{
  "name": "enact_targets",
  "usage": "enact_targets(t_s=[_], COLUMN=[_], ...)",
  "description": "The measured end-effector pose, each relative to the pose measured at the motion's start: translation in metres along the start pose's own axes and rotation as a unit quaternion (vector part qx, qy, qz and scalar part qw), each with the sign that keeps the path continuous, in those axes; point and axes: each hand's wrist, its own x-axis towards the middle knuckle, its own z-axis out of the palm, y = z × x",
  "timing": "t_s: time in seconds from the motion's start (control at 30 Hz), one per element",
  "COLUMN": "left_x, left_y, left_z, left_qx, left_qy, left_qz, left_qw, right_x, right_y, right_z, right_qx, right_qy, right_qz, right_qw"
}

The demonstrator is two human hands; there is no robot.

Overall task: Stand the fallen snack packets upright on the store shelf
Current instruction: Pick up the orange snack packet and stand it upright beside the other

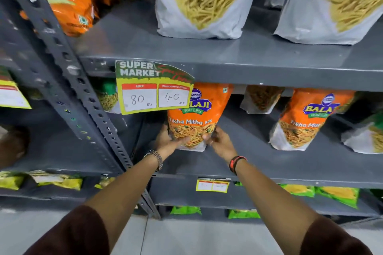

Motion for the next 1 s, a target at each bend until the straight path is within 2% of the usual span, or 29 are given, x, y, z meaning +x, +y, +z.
enact_targets(t_s=[0.17, 0.3, 0.37, 0.5, 0.6, 0.73, 0.87, 0.93, 1.0], left_x=[-0.013, -0.034, -0.044, -0.063, -0.077, -0.084, -0.076, -0.068, -0.056], left_y=[-0.004, -0.015, -0.023, -0.029, -0.022, 0.008, 0.051, 0.074, 0.094], left_z=[-0.004, 0.005, 0.017, 0.052, 0.103, 0.186, 0.262, 0.286, 0.301], left_qx=[-0.012, -0.013, -0.038, -0.064, -0.074, -0.075, -0.041, -0.066, -0.080], left_qy=[-0.002, 0.030, 0.064, 0.195, 0.220, 0.157, -0.021, -0.093, -0.111], left_qz=[-0.008, 0.000, -0.002, -0.046, -0.062, -0.032, -0.040, -0.063, -0.061], left_qw=[1.000, 0.999, 0.997, 0.978, 0.971, 0.984, 0.998, 0.992, 0.989], right_x=[-0.004, -0.017, -0.030, -0.058, -0.072, -0.064, -0.044, -0.037, -0.030], right_y=[-0.002, 0.017, 0.036, 0.069, 0.085, 0.091, 0.081, 0.076, 0.072], right_z=[-0.011, -0.058, -0.088, -0.157, -0.220, -0.287, -0.324, -0.332, -0.333], right_qx=[-0.012, -0.053, -0.113, -0.176, -0.216, -0.145, 0.049, 0.030, 0.001], right_qy=[-0.033, -0.023, 0.001, 0.063, 0.102, 0.127, 0.097, 0.091, 0.077], right_qz=[0.034, 0.068, 0.068, 0.093, 0.104, 0.077, 0.082, 0.075, 0.074], right_qw=[0.999, 0.996, 0.991, 0.978, 0.966, 0.978, 0.991, 0.993, 0.994])
